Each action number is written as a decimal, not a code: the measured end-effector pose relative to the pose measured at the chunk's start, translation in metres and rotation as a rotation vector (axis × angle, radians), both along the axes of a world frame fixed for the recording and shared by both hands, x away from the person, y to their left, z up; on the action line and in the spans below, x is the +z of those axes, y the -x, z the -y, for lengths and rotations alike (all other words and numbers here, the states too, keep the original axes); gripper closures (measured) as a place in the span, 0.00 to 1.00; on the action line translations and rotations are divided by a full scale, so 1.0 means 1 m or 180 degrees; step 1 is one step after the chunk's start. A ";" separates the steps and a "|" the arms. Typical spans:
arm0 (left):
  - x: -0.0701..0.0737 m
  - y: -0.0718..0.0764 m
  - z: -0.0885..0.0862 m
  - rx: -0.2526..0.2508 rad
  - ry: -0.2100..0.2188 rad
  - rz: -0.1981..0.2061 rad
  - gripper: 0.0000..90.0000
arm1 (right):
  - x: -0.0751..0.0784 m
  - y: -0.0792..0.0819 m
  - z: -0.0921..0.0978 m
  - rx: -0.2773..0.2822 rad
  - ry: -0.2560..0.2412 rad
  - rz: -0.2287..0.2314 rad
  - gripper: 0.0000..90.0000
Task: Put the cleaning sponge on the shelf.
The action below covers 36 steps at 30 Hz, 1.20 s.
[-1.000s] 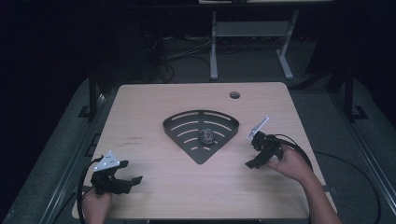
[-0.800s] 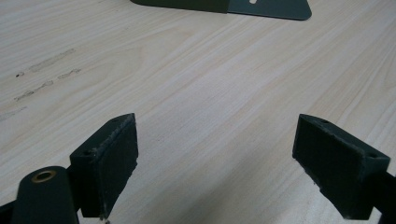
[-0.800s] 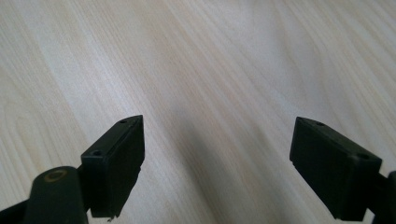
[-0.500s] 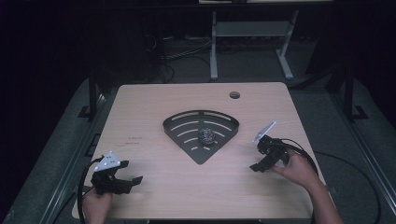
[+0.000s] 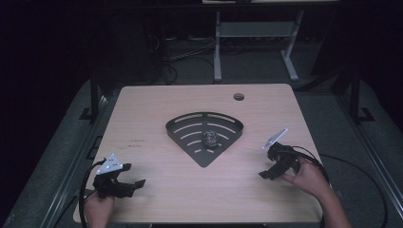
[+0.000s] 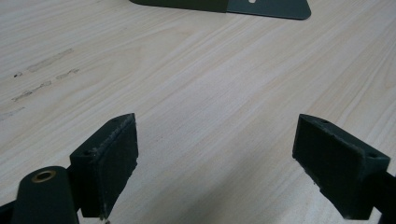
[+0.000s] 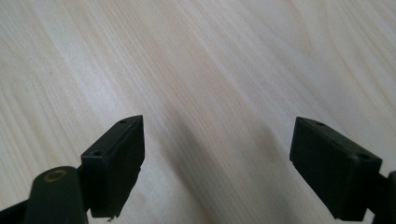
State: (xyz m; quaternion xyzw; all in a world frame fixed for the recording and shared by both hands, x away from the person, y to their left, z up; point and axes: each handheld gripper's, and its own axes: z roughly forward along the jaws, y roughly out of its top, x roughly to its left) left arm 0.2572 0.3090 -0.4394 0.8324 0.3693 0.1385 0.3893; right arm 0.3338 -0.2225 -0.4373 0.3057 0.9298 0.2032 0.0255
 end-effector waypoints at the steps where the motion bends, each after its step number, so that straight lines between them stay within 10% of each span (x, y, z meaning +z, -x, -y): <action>1: 0.000 0.000 0.000 0.0001 0.0000 0.0000 0.15 | 0.000 0.001 0.001 -0.0010 0.0001 -0.0006 0.19; 36: -0.001 -0.001 0.001 -0.0022 -0.0012 -0.0014 0.15 | -0.008 0.030 0.032 -0.0183 -0.0109 0.0074 0.20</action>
